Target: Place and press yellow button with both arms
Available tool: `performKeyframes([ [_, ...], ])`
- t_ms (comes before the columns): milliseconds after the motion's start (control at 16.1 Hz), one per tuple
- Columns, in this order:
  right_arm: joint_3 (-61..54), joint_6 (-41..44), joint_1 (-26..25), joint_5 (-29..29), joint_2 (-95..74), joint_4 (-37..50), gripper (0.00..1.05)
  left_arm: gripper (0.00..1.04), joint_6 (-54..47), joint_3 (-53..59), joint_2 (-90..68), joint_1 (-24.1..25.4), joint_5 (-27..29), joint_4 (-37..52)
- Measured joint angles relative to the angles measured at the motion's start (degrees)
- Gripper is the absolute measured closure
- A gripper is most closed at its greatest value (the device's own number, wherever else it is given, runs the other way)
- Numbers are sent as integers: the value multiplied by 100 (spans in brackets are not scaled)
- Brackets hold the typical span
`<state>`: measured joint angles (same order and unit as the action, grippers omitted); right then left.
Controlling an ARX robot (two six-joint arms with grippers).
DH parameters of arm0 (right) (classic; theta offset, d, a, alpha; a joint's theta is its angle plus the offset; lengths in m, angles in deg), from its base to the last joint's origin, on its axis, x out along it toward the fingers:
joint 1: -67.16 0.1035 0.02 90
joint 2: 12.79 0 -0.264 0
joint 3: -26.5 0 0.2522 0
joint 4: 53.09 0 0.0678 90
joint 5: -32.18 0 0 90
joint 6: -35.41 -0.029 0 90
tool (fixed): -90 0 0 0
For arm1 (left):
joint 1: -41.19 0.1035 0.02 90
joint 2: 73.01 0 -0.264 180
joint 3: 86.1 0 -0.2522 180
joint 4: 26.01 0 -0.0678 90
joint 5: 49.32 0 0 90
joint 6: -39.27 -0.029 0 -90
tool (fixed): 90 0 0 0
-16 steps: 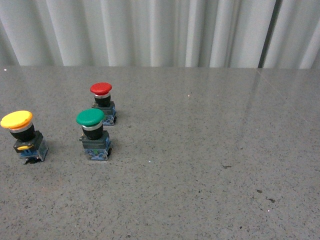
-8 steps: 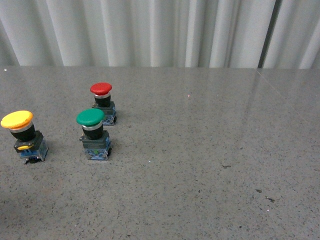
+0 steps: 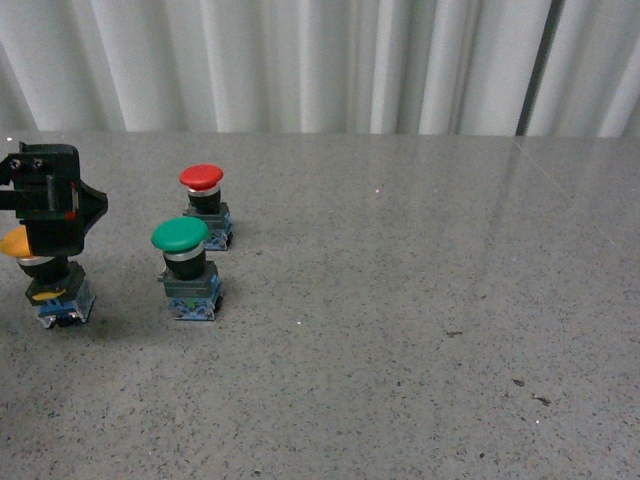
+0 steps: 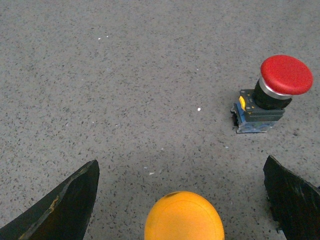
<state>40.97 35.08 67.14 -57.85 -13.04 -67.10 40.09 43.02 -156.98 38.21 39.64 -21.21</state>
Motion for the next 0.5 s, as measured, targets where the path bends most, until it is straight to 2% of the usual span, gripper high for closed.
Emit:
performKeyframes([
  [311, 0, 0, 0, 0, 0, 0, 7, 7, 4, 140, -407, -26, -31, 205],
  [373, 0, 0, 0, 0, 0, 0, 7, 14, -17, 212, -407, -68, -20, 251],
  [498, 0, 0, 0, 0, 0, 0, 7, 37, -87, 271, -407, -127, -4, 295],
])
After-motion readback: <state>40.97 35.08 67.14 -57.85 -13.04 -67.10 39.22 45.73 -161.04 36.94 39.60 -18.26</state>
